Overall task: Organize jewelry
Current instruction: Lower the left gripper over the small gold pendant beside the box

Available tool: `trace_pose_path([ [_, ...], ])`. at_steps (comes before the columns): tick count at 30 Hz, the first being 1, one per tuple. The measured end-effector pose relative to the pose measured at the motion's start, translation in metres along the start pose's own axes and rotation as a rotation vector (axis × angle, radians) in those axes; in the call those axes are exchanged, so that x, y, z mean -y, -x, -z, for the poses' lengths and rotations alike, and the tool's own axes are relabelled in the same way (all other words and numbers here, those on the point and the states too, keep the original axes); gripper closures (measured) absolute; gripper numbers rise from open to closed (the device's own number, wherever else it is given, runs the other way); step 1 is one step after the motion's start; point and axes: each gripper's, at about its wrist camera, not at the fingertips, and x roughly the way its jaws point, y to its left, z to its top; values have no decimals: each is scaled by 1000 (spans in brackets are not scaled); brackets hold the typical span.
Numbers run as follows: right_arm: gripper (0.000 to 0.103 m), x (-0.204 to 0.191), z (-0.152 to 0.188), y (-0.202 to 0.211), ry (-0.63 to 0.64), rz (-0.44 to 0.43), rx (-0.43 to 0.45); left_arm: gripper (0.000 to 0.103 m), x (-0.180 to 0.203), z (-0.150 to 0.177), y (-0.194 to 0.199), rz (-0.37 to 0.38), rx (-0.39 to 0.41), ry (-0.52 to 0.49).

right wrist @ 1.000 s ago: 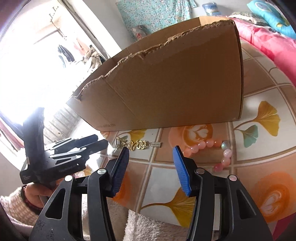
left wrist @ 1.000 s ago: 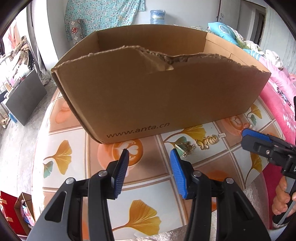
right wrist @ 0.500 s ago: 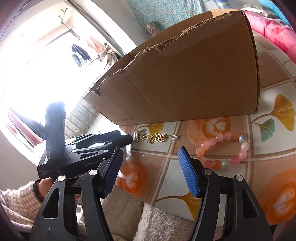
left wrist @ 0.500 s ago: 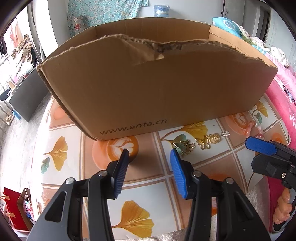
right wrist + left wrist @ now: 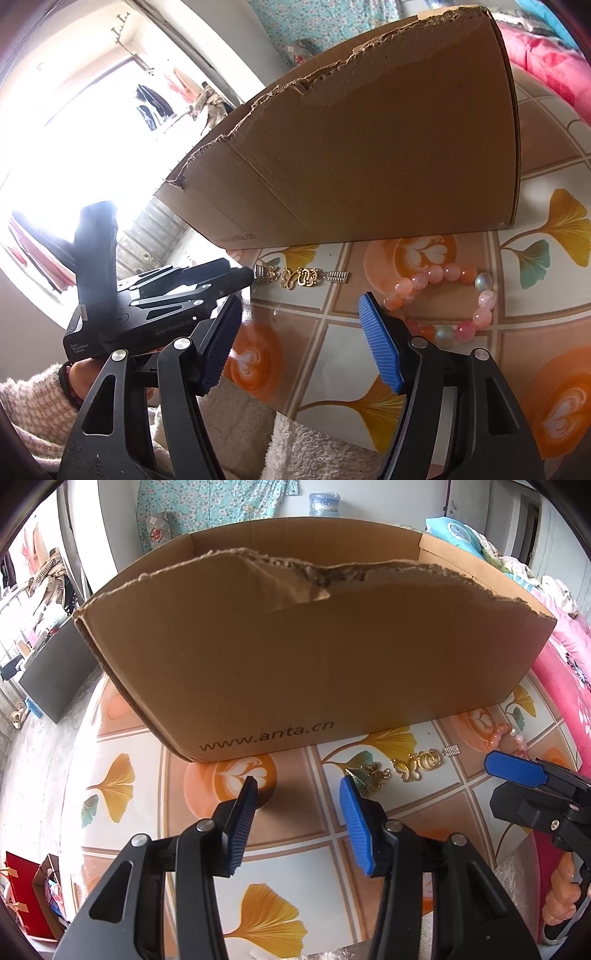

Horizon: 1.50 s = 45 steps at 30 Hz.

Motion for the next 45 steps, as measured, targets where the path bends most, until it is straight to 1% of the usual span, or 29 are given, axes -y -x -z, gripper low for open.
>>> trace_pose_path([
  [1, 40, -1, 1, 2, -1, 1, 3, 58, 0, 0, 0, 2, 2, -2],
  [2, 40, 1, 1, 13, -1, -1, 7, 58, -1, 1, 0, 4, 3, -2],
  [9, 40, -15, 6, 24, 10, 9, 43, 58, -7, 3, 1, 48, 21, 8],
  [15, 40, -36, 5, 14, 11, -28, 42, 58, -19, 10, 5, 100, 47, 20],
  [20, 40, -48, 2, 7, 7, -35, 44, 58, -29, 13, 7, 148, 68, 37],
  [24, 40, -51, 0, -2, -3, -15, 42, 58, -35, 15, 7, 180, 80, 29],
  [28, 40, -52, -5, -9, -13, 3, 39, 58, -40, 18, 11, 220, 90, 45],
  [34, 40, -54, -4, -7, 34, 49, 32, 58, -45, 19, 15, 248, 105, 38],
  [37, 40, -50, -1, -4, 42, 65, 30, 58, -45, 20, 21, 277, 124, 42],
  [41, 48, -43, 0, 1, 46, 96, 23, 58, -44, 19, 28, 328, 152, 32],
  [43, 50, -40, -1, 2, 43, 106, 19, 58, -40, 17, 27, 357, 149, 29],
  [45, 51, -37, -2, 3, 43, 126, 13, 61, -36, 15, 24, 375, 137, 20],
])
